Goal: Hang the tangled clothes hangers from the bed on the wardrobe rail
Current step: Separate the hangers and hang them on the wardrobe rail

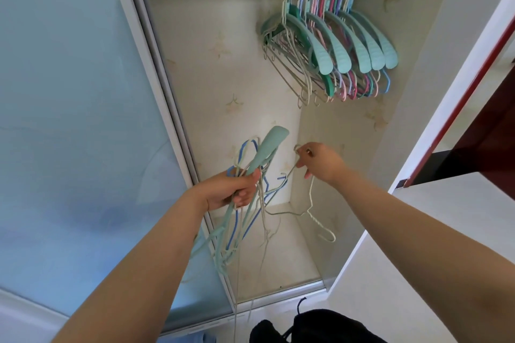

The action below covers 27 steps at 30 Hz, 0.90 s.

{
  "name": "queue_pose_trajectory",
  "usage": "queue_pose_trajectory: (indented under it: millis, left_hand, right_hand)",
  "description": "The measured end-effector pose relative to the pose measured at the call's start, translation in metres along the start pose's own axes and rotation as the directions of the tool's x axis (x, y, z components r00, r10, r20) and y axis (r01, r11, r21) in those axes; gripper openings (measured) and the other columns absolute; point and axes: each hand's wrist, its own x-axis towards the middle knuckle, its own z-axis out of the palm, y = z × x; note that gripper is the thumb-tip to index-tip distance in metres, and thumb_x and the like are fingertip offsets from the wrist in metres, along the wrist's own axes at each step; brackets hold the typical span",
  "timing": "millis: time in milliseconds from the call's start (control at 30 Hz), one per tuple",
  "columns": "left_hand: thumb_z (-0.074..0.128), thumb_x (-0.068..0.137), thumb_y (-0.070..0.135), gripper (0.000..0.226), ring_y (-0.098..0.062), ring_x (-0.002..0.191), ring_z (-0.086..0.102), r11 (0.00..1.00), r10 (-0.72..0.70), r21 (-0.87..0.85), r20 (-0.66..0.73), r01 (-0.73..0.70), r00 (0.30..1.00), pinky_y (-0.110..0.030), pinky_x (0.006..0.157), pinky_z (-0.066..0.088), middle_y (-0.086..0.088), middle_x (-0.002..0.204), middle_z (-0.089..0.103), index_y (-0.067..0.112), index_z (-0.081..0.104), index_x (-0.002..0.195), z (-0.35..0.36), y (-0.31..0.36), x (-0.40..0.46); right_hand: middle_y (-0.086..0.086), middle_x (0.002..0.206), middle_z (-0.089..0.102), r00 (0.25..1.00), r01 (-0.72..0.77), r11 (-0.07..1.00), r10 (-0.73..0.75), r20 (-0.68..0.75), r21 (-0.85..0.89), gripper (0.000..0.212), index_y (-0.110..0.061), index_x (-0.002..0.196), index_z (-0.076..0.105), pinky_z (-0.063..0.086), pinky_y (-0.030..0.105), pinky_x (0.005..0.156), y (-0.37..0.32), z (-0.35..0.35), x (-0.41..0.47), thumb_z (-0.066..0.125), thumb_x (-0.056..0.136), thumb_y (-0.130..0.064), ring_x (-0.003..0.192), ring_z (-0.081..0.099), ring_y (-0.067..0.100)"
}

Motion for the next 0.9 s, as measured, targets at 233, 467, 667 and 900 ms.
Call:
queue_pose_trajectory:
  millis: [233, 467, 667, 900]
  left_hand:
    - [0.068, 0.073, 0.064, 0.059, -0.017, 0.042, 0.035, 0.997, -0.037, 0.074, 0.010, 0.036, 0.999, -0.026, 0.051, 0.035, 0.000, 0.041, 0.035, 0.020, 0.040, 0.046, -0.002, -0.005, -0.004]
    - [0.059, 0.085, 0.042, 0.050, -0.016, 0.040, 0.034, 0.988, -0.071, 0.149, 0.153, 0.048, 0.986, -0.024, 0.051, 0.035, 0.003, 0.039, 0.030, 0.019, 0.038, 0.045, 0.008, 0.002, -0.006]
    - [0.059, 0.086, 0.041, 0.049, -0.017, 0.041, 0.035, 0.980, -0.091, 0.194, 0.211, 0.050, 0.973, -0.026, 0.052, 0.034, 0.003, 0.039, 0.032, 0.021, 0.041, 0.045, 0.011, -0.004, -0.005]
    - [0.065, 0.081, 0.058, 0.055, -0.017, 0.043, 0.036, 0.984, -0.088, 0.174, 0.247, 0.045, 0.965, -0.024, 0.053, 0.038, 0.003, 0.041, 0.033, 0.021, 0.042, 0.047, 0.008, -0.005, -0.013]
  right_hand:
    - [-0.005, 0.086, 0.071, 0.982, -0.146, 0.978, 0.161, -0.099, 0.147, 0.022, -0.015, 0.095, 0.055, 0.040, 0.024, 0.053, 0.023, 0.012, -0.007, 0.037, 0.102, -0.026, 0.049, 0.064, 0.006]
    - [-0.012, 0.084, 0.071, 0.998, 0.019, 0.995, -0.024, 0.052, 0.100, 0.022, -0.018, 0.096, 0.062, 0.046, 0.026, 0.065, 0.023, 0.015, -0.018, 0.046, 0.100, -0.032, 0.054, 0.063, 0.013]
    - [-0.022, 0.067, 0.067, 0.989, 0.067, 0.994, -0.078, 0.126, 0.091, 0.022, -0.016, 0.091, 0.061, 0.044, 0.016, 0.063, 0.000, 0.019, -0.027, 0.042, 0.100, -0.020, 0.057, 0.058, 0.010]
    - [-0.016, 0.054, 0.059, 0.999, 0.045, 0.992, -0.042, -0.028, 0.115, 0.022, -0.012, 0.087, 0.056, 0.041, 0.021, 0.053, -0.022, 0.012, -0.022, 0.037, 0.092, -0.002, 0.050, 0.053, 0.010]
